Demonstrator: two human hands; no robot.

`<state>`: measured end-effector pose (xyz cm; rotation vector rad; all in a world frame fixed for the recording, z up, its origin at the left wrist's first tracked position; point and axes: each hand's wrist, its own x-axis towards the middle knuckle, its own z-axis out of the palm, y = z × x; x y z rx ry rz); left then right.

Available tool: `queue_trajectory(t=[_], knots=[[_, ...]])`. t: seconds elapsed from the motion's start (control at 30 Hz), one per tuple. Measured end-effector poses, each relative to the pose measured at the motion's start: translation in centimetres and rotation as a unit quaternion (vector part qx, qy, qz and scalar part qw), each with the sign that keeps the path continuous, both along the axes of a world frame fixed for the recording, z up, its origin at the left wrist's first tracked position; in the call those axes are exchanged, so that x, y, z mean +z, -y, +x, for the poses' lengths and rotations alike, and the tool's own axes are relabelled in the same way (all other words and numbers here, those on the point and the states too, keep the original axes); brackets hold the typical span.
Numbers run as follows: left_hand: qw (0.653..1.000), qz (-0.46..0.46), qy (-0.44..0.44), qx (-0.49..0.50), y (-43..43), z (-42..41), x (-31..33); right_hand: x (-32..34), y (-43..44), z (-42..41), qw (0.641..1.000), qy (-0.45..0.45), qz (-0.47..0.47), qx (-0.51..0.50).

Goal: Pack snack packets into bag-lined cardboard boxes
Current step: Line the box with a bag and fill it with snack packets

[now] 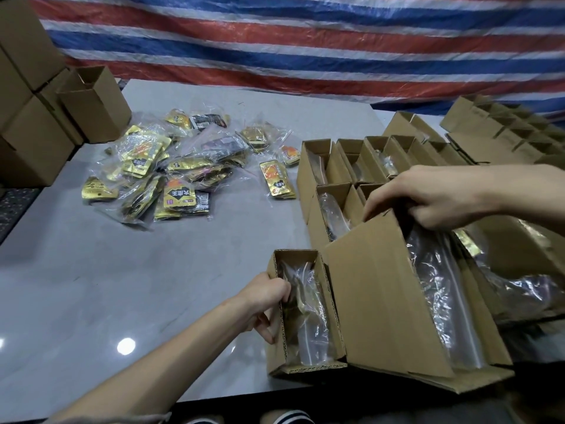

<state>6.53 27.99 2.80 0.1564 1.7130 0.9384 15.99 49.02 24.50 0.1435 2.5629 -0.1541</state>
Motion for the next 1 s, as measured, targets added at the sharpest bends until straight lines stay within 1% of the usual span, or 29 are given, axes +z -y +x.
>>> queue_trajectory(t=[0.13,0.33,0.53,0.7,0.83,0.93,1.0], knots=[[1.0,0.005,0.013,0.006,-0.5,0.2,-0.1,-0.1,-0.4,-1.3,1.0,-0.001,0.024,0.007],[1.0,0.011,0.012,0.006,-1.1,0.6,-0.3,-0.2,-1.3,-3.2,0.999,0.044,0.002,-0.003],[1.0,0.018,0.014,0.006,-1.6,1.1,-0.1,-1.1,-1.8,-4.8,0.998,0.065,-0.018,-0.012],[1.0,0.02,0.007,0.01,-2.1,1.6,-0.1,-2.0,-2.2,-5.7,0.997,0.066,-0.02,-0.036],[1.0,0.021,0.01,0.012,-2.6,2.1,-0.4,-1.9,-1.9,-5.9,0.998,0.058,-0.008,-0.029],[1.0,0.023,0.009,0.013,-2.3,1.8,-0.5,-1.7,-1.8,-5.6,0.997,0.037,-0.034,-0.054],[1.0,0.019,0.013,0.01,-1.9,1.5,-0.4,-1.7,-1.7,-5.5,0.996,0.039,-0.037,-0.065]])
